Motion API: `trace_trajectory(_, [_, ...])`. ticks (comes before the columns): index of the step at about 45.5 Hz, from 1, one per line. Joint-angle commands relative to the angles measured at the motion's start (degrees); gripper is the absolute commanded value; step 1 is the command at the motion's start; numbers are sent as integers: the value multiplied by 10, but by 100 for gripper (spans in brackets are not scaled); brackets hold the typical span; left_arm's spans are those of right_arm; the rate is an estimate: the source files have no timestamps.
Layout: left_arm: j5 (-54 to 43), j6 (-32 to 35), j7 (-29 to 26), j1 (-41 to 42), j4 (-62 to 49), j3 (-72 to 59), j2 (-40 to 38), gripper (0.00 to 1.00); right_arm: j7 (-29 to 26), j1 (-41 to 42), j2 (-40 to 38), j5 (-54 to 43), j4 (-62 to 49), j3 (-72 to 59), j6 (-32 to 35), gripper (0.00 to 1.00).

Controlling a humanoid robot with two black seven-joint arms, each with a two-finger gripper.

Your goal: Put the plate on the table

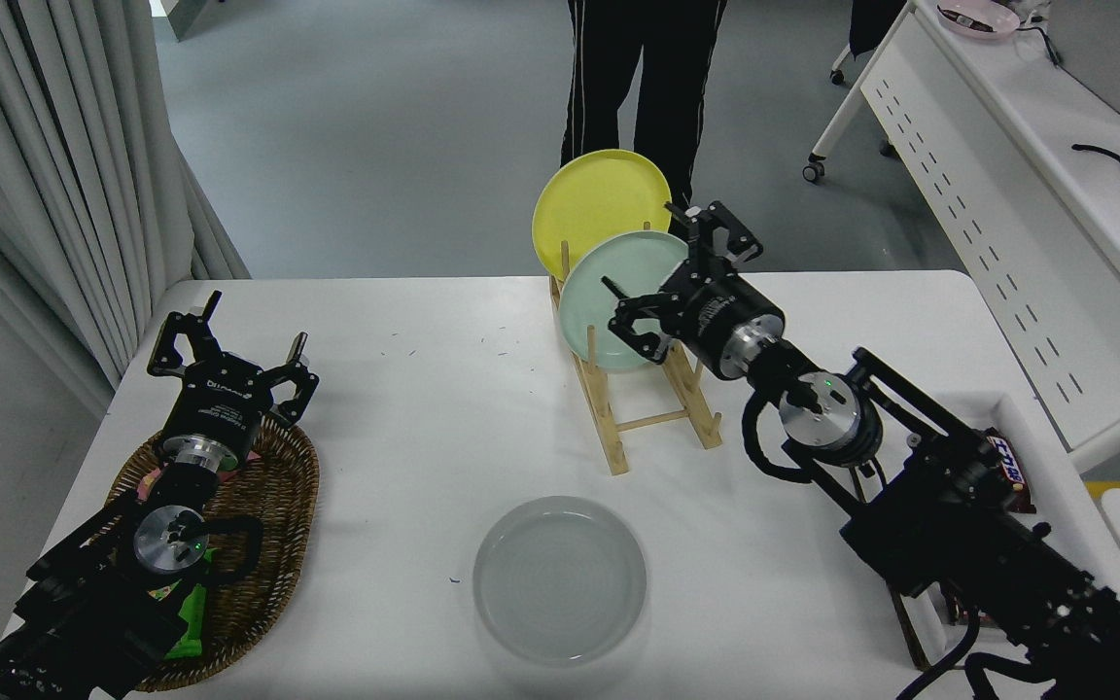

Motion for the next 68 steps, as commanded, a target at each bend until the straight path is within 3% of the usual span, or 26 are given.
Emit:
trace_trajectory(1, [0, 0, 0, 0, 0, 0, 0, 100, 39, -26, -1, -79, -13, 104, 23, 100])
trace_trajectory(15, [0, 0, 0, 0, 0, 0, 0, 100, 38, -59, -13, -149, -39, 151, 64, 100])
trace_trajectory(28, [0, 0, 0, 0, 0, 0, 0, 100, 52, -53, -15, -146, -162, 159, 100, 100])
trace_trajectory(68, [0, 0, 0, 0, 0, 0, 0, 100, 52, -47, -5, -80, -229, 152, 143, 100])
